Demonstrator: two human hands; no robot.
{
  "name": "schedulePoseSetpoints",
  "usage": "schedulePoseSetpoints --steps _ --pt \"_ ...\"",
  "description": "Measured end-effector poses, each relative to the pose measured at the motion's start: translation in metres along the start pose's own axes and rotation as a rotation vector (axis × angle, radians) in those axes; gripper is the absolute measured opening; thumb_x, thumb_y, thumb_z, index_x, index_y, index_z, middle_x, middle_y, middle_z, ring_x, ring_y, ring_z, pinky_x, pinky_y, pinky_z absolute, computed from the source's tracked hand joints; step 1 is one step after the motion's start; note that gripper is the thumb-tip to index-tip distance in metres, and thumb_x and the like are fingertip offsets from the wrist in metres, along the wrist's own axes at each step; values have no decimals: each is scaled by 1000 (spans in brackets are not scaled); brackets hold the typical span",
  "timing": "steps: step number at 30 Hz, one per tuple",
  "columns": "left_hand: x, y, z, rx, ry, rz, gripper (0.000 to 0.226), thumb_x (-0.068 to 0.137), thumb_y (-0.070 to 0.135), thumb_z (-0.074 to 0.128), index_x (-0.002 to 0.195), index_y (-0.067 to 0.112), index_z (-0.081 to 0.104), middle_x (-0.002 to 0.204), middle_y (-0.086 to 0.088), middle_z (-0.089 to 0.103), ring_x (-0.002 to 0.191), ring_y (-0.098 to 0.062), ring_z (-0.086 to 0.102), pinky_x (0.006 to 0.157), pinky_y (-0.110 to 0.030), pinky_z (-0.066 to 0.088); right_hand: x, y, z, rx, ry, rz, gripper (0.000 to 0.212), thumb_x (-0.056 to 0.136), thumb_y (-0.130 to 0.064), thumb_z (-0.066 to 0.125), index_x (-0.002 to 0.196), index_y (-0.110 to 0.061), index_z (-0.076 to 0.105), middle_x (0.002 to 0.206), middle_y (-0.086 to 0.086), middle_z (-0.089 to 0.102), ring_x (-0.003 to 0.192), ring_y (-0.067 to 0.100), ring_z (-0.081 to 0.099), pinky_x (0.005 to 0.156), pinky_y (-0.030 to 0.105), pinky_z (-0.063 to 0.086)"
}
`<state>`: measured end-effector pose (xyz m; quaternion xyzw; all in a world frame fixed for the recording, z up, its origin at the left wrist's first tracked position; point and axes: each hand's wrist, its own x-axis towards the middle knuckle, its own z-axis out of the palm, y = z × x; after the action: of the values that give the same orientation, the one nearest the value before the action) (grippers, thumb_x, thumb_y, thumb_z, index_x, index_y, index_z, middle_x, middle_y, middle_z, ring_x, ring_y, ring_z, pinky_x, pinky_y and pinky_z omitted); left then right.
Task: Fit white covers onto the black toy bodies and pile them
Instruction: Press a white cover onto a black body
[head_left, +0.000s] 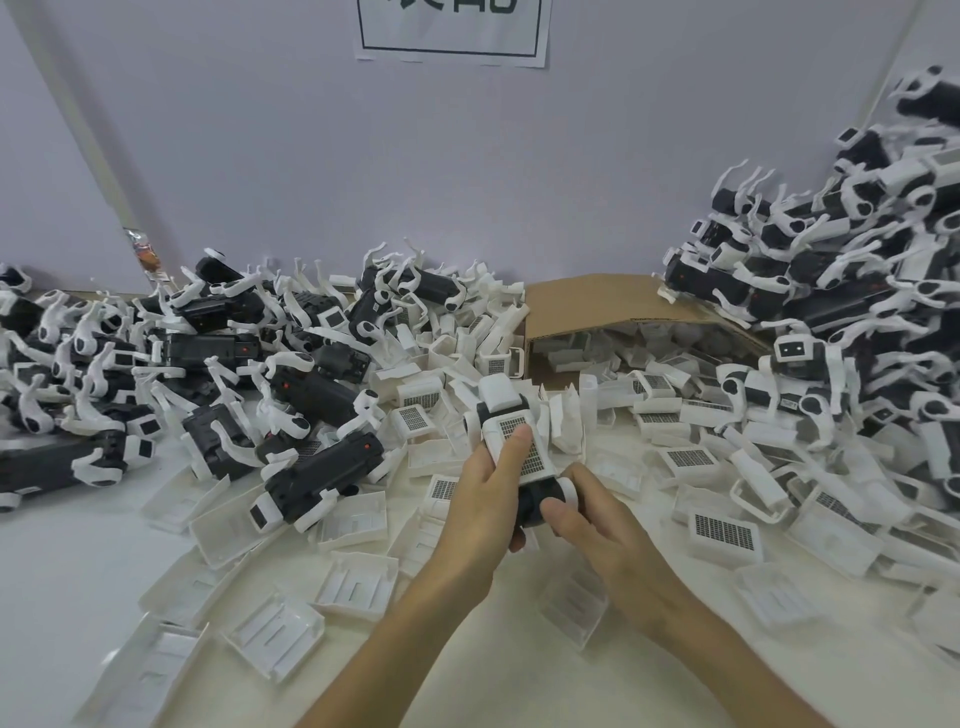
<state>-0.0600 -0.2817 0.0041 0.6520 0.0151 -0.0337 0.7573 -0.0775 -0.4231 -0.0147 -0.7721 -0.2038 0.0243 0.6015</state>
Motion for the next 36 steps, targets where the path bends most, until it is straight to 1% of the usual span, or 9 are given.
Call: schedulePoseSetpoints --steps 4,7,10,14,19,22,25,31,36 --pt "2 0 0 -26 -4 -19 27 101 47 52 93 25 67 56 9 59 46 -7 49 38 -20 34 1 -1 1 -18 14 13 30 92 -57 50 102 -31 58 96 0 74 95 30 64 88 59 46" --pt "3 0 -1 -25 -21 -16 26 101 46 52 97 24 66 56 11 60 45 -5 49 39 -20 34 1 -1 3 -30 27 0 22 90 -59 49 98 -41 58 89 -10 72 83 20 62 76 43 48" --pt "3 2 -2 -21 -28 -33 24 101 45 53 100 25 65 57 12 62 46 -5 51 39 -20 34 1 -2 4 -30 50 -2 18 87 -62 49 92 -47 57 81 -14 69 75 26 53 70 37 41" --pt "1 4 -2 -33 -37 -55 23 102 44 52 100 25 64 56 13 63 47 -5 54 39 -20 35 0 -2 6 -34 75 0 15 87 -64 48 90 -52 57 83 -7 71 83 46 55 69 43 42" --pt "-2 6 -2 -51 -38 -41 26 101 45 54 103 22 67 64 7 68 55 -10 60 41 -24 42 1 1 6 -10 86 -16 25 87 -64 52 95 -42 60 85 8 69 85 49 56 73 59 44" --pt "-2 6 -3 -122 -55 -48 20 98 44 58 105 28 67 83 5 78 74 -13 74 61 -27 59 1 0 4 -20 120 -49 32 85 -65 54 96 -36 62 86 1 69 84 37 60 72 45 46" --pt "-1 4 -2 -156 -123 -19 25 97 41 62 117 26 66 103 3 78 100 -15 74 95 -38 57 2 -1 2 -54 174 -72 42 85 -65 52 107 -31 63 103 -7 72 97 11 66 81 21 48" --pt "-7 3 2 -119 -264 127 47 87 49 63 130 31 58 115 9 74 108 -11 70 82 -22 56 3 -1 -2 -94 221 -34 38 82 -69 49 109 -45 62 106 -11 66 114 18 58 98 48 48" --pt "-8 -5 5 -2 -264 174 18 102 43 49 117 40 59 105 21 72 99 2 68 75 -9 50 5 -4 -5 -9 256 -62 10 90 -47 59 86 -42 67 88 -6 67 94 30 69 87 60 53"
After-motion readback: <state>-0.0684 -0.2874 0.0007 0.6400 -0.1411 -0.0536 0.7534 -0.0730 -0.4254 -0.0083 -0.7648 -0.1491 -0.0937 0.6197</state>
